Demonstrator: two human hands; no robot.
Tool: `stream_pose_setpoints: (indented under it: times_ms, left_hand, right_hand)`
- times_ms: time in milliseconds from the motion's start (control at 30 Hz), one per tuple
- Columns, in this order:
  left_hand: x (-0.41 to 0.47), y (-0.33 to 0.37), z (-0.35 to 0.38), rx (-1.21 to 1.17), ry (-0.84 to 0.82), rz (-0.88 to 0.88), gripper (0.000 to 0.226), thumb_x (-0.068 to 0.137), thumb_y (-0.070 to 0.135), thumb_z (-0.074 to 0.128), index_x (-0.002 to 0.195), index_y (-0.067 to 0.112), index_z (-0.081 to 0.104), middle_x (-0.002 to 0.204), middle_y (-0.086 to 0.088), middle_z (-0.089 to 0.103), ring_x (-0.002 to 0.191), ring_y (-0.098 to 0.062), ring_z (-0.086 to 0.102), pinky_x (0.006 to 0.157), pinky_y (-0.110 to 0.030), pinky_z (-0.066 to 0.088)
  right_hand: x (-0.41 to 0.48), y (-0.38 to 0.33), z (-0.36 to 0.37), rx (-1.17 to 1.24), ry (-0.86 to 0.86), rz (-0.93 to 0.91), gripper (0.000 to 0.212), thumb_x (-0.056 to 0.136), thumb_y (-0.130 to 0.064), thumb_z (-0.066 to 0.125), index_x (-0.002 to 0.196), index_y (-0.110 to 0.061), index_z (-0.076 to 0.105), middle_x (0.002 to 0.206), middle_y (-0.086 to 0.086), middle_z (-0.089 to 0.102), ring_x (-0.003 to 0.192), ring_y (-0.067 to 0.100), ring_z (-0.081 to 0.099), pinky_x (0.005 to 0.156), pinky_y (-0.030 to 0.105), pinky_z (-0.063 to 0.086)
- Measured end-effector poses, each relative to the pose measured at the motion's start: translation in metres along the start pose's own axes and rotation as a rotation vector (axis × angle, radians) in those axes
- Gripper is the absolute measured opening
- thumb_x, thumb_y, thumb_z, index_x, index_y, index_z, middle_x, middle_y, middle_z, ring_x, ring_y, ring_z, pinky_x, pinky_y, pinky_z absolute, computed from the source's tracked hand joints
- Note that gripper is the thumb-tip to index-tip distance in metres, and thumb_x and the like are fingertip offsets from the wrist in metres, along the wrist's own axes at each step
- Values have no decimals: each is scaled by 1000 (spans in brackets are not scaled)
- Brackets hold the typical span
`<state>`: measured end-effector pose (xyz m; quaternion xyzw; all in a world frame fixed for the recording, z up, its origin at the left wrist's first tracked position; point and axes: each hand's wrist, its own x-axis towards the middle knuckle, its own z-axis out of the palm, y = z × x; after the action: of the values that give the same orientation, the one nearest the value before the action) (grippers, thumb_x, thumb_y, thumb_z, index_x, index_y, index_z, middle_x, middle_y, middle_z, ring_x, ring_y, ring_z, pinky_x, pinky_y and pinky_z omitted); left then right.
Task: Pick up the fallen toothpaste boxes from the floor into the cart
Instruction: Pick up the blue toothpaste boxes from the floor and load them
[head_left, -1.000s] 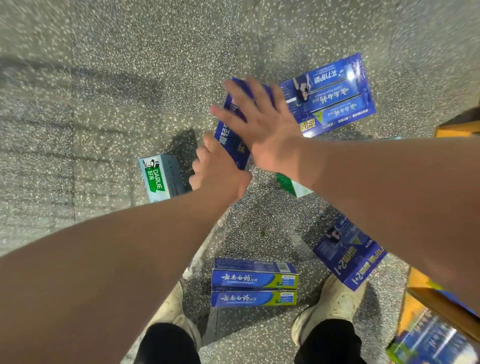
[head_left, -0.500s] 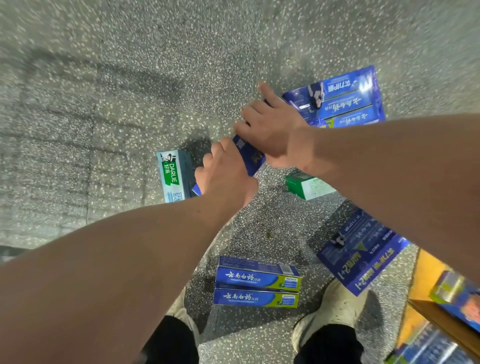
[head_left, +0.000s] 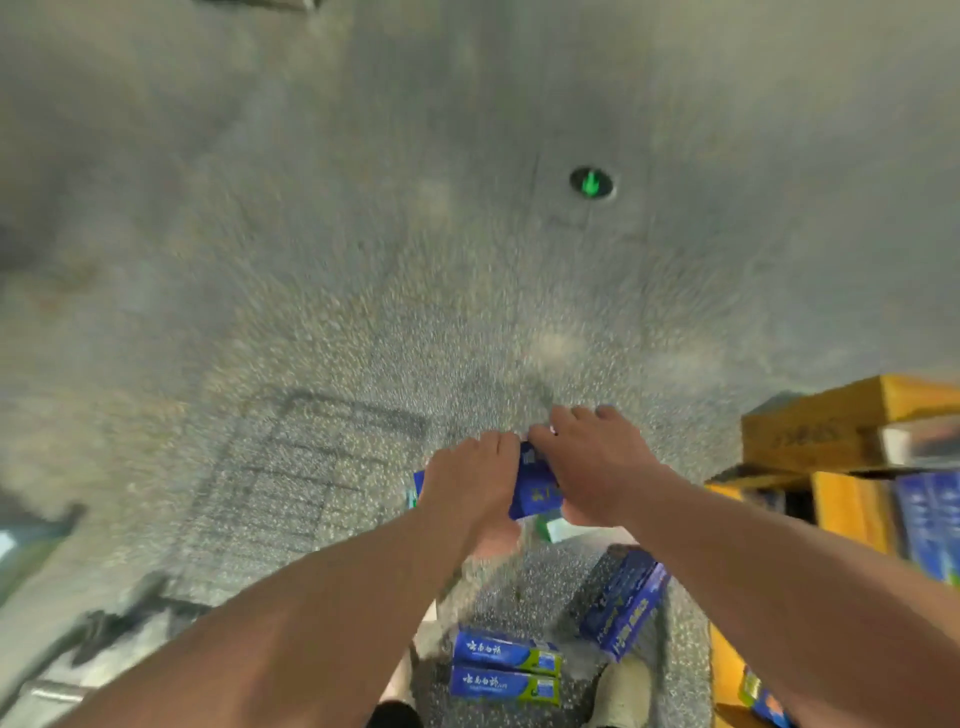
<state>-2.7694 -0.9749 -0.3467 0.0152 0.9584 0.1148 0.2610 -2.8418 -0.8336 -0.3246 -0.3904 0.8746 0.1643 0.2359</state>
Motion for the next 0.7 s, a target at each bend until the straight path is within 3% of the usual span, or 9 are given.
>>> stream_pose_setpoints:
  times_ms: [133,267,367,533,700]
  left_hand:
    - [-97,11,-117,54,150,41,61,72,35,77,118,20,40,111,2,53,95,-22,59,71,-36,44]
    - [-191,19,-198,20,264,59,63,74,55,74,117,23,42,113,0,57,104,-25,62,84,-38,51]
    - [-261,26,-244,64,319,68,60,75,48,75,117,20,42,116,-4,58,107,-30,62,83,-37,49]
    - [-377,33,-280,132,440,-5,59,72,43,76,115,19,42,114,-4,58,101,-29,61,72,-35,42]
    - [-494,23,-274,142,486,-154,57,71,41,78,107,23,38,114,-1,57,101,-27,61,72,-36,44]
  right_hand:
    - [-94,-17,-127,-3,114,52,59,73,-37,71,125,-26,45,119,3,51,110,26,55,92,40,40]
    - [-178,-41,-223,-62,263,70,54,71,-50,72,115,-28,50,113,2,55,108,24,60,85,38,39]
    - [-232,-63,-275,-95,341,52,54,72,-54,69,115,-28,51,111,3,56,106,26,62,86,39,42]
    - [-311,-114,-332,-139,459,-37,55,64,-46,70,111,-26,50,105,1,52,99,25,61,76,37,37]
    - [-357,-188,-357,-187,551,-169,58,62,-49,69,112,-26,51,102,0,52,96,26,62,72,36,35]
